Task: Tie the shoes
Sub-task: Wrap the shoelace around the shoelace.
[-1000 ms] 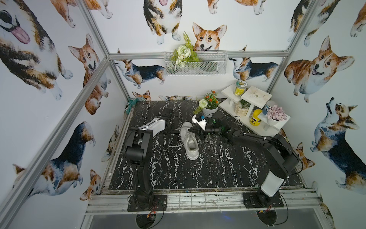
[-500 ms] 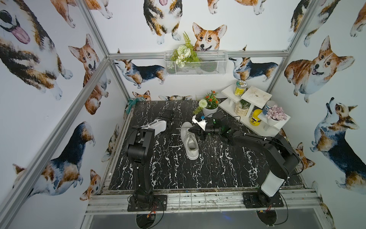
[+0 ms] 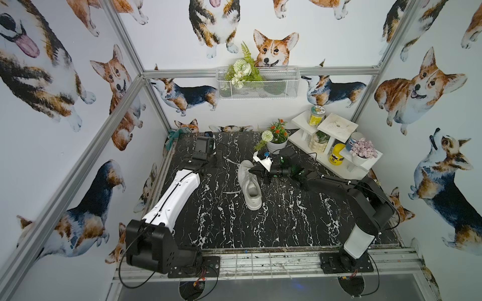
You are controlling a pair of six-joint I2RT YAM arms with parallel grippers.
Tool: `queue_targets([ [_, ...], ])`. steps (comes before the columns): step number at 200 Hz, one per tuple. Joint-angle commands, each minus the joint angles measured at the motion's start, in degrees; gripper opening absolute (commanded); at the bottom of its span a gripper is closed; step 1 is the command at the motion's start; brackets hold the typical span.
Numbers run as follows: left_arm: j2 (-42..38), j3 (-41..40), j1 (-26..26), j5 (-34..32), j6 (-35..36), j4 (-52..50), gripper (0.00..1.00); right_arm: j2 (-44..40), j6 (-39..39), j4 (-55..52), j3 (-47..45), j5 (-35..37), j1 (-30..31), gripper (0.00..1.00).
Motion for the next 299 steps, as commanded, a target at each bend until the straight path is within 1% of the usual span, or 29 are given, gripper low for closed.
queue_targets([
  [1, -5.4, -0.5, 0.0, -0.4, -0.3, -5.2, 0.00, 0.3, -0.2, -0.7, 0.8, 0.8, 0.0, 0.00],
  [15, -9.5, -0.8, 0.0, 0.5, -0.7, -8.2, 0.00, 0.4, 0.0, -0.7, 0.9, 1.3, 0.0, 0.00],
  [40, -17.0, -2.6, -1.0, 5.5, -2.1, -12.0, 0.00, 0.7, 0.9, -0.5, 1.2, 1.8, 0.1, 0.00],
  [65, -23.8, -4.3, -4.5, 8.8, -4.5, -14.4, 0.00, 1.1, 1.3, -1.2, 2.0, 2.3, 0.1, 0.00],
  [95, -30.1, -6.5, -7.6, 12.9, -8.8, -13.4, 0.00, 1.4, 1.4, -1.5, 2.5, 3.1, 0.0, 0.00],
  [121, -31.9, -8.7, -9.5, 16.3, -11.9, -10.4, 0.00, 1.8, 1.3, -2.4, 3.5, 3.5, 0.0, 0.00],
  [143, -30.3, -9.9, -12.9, 16.0, -13.0, -8.7, 0.00, 2.2, 1.2, -3.5, 4.5, 3.7, -0.1, 0.00],
  [173, -28.5, -11.3, -20.3, 11.4, -14.7, -5.4, 0.00, 2.8, 1.3, -4.1, 5.3, 4.3, -0.5, 0.00],
  [184, -27.4, -12.1, -22.9, 11.1, -15.5, -3.1, 0.00, 3.2, 1.0, -4.9, 5.9, 4.1, -0.5, 0.00],
  [203, -23.7, -12.1, -28.8, 9.5, -16.7, 0.7, 0.00, 3.3, 1.0, -5.0, 6.1, 3.9, -0.6, 0.00],
  [218, -20.3, -10.5, -34.6, 6.6, -16.7, 2.8, 0.00, 3.2, 1.2, -4.6, 5.7, 3.5, -0.7, 0.00],
  [232, -16.9, -8.6, -38.2, 5.5, -16.0, 4.1, 0.00, 3.1, 1.7, -4.0, 5.5, 2.4, -1.1, 0.00],
  [258, -11.2, -6.4, -41.6, 6.8, -15.3, 6.8, 0.00, 3.2, 2.1, -3.6, 5.5, 0.6, -2.0, 0.00],
  [299, -3.8, -5.9, -43.8, 10.8, -14.9, 12.7, 0.00, 2.9, 1.0, -4.5, 5.4, 0.1, -2.5, 0.00],
])
